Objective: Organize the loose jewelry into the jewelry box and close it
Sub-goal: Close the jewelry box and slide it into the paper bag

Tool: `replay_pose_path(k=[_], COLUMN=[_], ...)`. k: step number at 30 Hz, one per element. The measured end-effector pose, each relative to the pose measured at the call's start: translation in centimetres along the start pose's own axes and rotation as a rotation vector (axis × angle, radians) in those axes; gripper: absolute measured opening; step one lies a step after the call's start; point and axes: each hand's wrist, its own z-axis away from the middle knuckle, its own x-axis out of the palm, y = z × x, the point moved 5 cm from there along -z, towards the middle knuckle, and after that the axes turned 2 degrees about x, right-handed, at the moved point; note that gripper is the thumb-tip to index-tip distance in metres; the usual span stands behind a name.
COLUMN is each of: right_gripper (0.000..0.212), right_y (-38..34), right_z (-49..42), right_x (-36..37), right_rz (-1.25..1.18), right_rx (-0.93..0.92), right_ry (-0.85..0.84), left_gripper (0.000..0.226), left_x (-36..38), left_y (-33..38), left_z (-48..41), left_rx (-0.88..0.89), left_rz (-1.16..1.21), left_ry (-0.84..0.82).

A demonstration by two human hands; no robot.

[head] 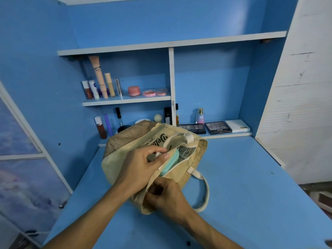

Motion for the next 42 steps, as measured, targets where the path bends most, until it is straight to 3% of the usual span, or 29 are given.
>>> replay_pose_path(k=[7, 9, 13, 18, 23, 26, 31, 38, 40, 42], right_gripper=[0.005, 0.005, 0.006, 0.019, 0.014, 0.013, 0.008, 0.010, 0.012, 0.015], right_y=[-0.7, -0.7, -1.3, -2.4, -2.9, -4.1, -6.9, -6.4, -6.7, -7.0], right_z=[1.8, 1.8, 1.8, 2.0, 2.3, 2.5, 2.1, 1.9, 1.5, 0.8], right_x=[-1.7, -2.4, -4.3, -5.1, -5.7, -6.3, -7.5, -8.0, -8.6, -9.3], right_rz=[0.004, -0.038, -0.047, 0.004, -0.049, -0.002, 0.049, -0.018, -0.030, -0.012], right_rx=[-0.142, -0.127, -0.121, -0.166, -0.180, -0.259, -0.366, -0.303, -0.301, -0.293], right_ry=[0.160, 0.175, 0.178, 0.139, 0.213, 0.238, 0.204, 0.271, 0.292, 0.332], left_gripper=[0.047, 0.059, 0.088, 0.050, 0.047, 0.062, 0.036, 0.016, 0.026, 0.056], left_x=[0.1, -0.1, -0.2, -0.1, 0.0, -0.1, -1.1, -1.5, -1.9, -2.4], left_y=[0.1, 0.2, -0.8, -1.1, -0.5, 0.4, 0.9, 0.8, 0.8, 1.3], left_z=[1.3, 2.7, 5.8, 6.6, 6.2, 5.6, 4.6, 4.5, 4.2, 4.0], left_rx=[0.129, 0.284, 0.668, 0.981, 1.009, 0.919, 0.874, 0.927, 0.855, 0.722], left_rz=[-0.023, -0.098, -0.513, -0.712, -0.757, -0.721, -0.628, -0.530, -0.530, -0.502], left_ry=[-0.050, -0.116, -0.145, 0.027, 0.091, 0.110, 0.283, 0.313, 0.319, 0.307])
